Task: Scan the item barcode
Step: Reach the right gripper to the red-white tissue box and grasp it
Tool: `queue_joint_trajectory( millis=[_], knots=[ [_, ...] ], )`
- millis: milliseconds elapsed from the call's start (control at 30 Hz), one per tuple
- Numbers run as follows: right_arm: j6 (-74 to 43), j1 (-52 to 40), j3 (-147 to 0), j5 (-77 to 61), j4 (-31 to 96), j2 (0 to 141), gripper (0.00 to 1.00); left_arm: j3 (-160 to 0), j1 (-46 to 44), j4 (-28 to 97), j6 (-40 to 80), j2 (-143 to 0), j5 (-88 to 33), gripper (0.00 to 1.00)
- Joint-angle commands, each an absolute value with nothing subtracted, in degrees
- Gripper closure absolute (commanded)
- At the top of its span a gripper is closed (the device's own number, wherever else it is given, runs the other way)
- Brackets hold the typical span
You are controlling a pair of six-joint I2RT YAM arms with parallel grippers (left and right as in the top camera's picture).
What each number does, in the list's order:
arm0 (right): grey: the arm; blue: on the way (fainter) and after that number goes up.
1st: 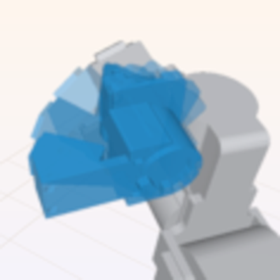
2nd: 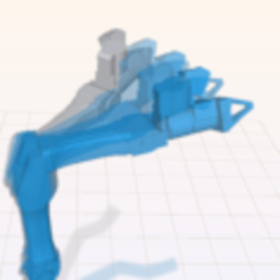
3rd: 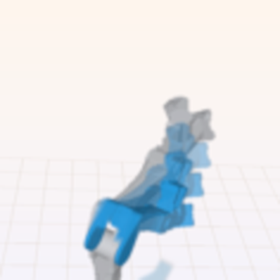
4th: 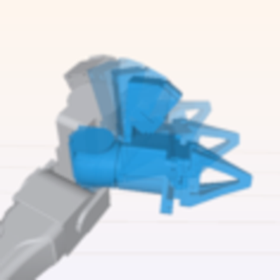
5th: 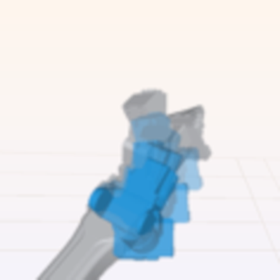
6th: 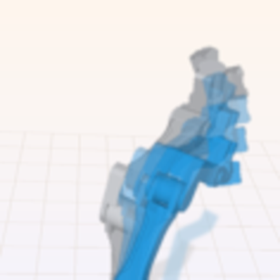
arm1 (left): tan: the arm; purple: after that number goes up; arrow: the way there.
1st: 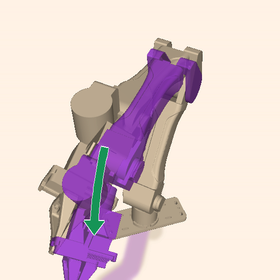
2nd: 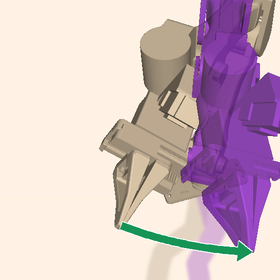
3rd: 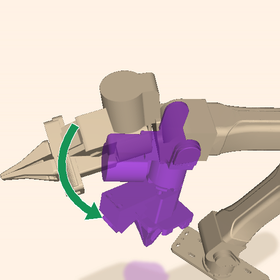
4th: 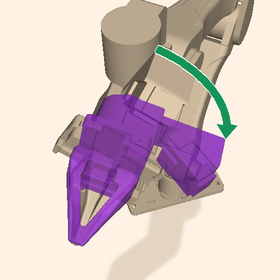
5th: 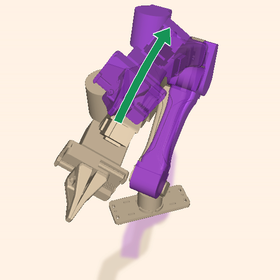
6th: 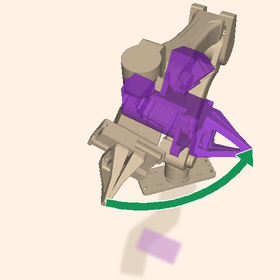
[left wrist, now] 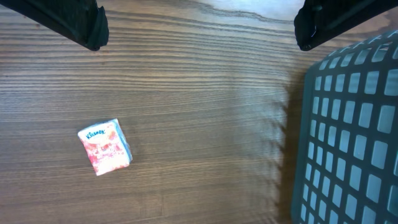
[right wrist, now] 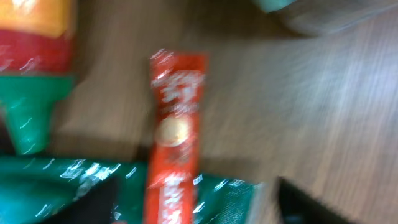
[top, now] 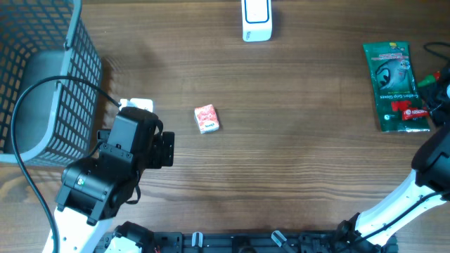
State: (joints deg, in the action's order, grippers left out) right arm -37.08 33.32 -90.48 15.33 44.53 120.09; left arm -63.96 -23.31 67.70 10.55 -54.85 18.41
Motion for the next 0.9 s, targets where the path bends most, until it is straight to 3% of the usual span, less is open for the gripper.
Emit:
queue_joint_trajectory(
  millis=[0,267,400,667,867],
  knots=[
    [-33.1,32.1,-94.8,-0.5,47.1,119.6,0.00,-64.0,-23.4,67.5,9.8,-54.8,18.9,0.00],
    [-32.4,25.6,-94.9,-30.5,58.8,119.3,0.00,-64.0,-23.4,67.5,9.8,-54.8,18.9,0.00],
    [-32.1,16.3,-94.6,-33.1,60.2,119.3,0.00,-64.0,-23.4,67.5,9.8,-54.8,18.9,0.00],
    [-46.2,-7.1,-93.3,-33.0,58.5,119.5,0.00,-64.0,-23.4,67.5,9.8,-54.8,18.9,0.00],
    [-69.1,-25.8,-93.3,-28.5,51.4,119.5,0.00,-64.0,-23.4,67.5,9.8,-54.8,18.9,0.00]
  ],
)
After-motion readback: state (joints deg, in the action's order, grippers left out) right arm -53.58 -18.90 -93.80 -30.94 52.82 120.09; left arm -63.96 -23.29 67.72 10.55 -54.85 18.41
